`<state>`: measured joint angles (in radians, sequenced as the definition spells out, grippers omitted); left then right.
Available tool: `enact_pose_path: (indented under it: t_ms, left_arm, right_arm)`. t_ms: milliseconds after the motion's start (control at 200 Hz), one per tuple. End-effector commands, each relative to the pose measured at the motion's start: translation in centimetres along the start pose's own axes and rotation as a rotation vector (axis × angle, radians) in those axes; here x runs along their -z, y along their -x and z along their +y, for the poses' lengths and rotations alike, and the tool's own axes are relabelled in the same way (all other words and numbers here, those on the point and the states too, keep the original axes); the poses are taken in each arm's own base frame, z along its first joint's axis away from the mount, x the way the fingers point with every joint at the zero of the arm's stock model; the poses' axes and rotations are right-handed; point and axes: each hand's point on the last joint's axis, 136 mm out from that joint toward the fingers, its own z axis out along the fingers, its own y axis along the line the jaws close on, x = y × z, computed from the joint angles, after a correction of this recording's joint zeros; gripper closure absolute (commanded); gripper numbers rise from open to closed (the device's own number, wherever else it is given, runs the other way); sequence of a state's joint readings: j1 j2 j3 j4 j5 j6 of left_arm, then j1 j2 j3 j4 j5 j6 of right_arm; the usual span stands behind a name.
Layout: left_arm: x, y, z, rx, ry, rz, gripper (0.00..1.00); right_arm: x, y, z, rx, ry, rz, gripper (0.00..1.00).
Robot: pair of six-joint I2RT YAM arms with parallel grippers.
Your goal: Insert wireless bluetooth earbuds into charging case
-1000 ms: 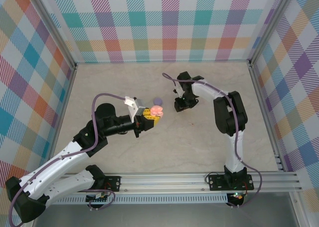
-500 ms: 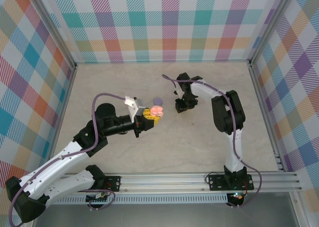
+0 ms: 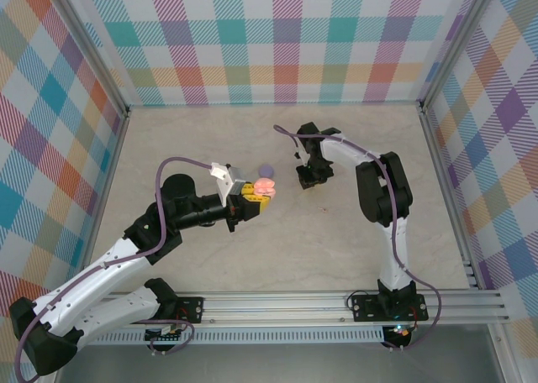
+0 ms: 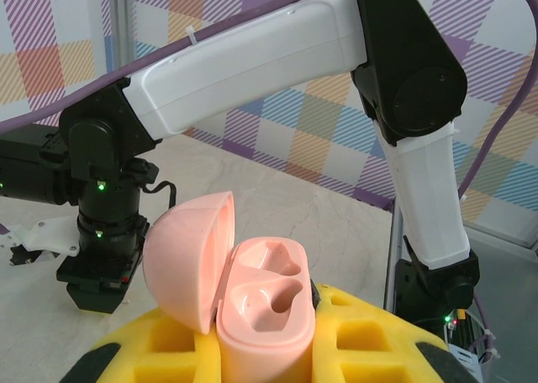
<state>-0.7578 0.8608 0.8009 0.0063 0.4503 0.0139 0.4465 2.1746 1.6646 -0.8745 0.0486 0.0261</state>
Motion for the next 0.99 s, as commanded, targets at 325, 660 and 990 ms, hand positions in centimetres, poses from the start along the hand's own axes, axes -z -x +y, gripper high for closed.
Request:
enact_pose_path:
  t_ms: [325, 660, 990]
  left_arm:
    - [-0.2, 0.3, -0.3, 0.003, -0.008, -0.026, 1.0]
    - [-0.4, -0.4, 0.8, 0.035, 0.044, -0.01, 1.0]
    - [-1.4, -2.6, 5.2, 0.159, 0.252, 0.019, 1.0]
  right_arm:
    - [-0.9, -0.7, -1.2, -0.053, -0.059, 0.052, 0.76]
    - [0.3, 0.1, -1.0, -0.14, 0.006, -0.011, 0.83]
    - [2.5, -0.8, -0.5, -0.27, 0.208, -0.117, 0.84]
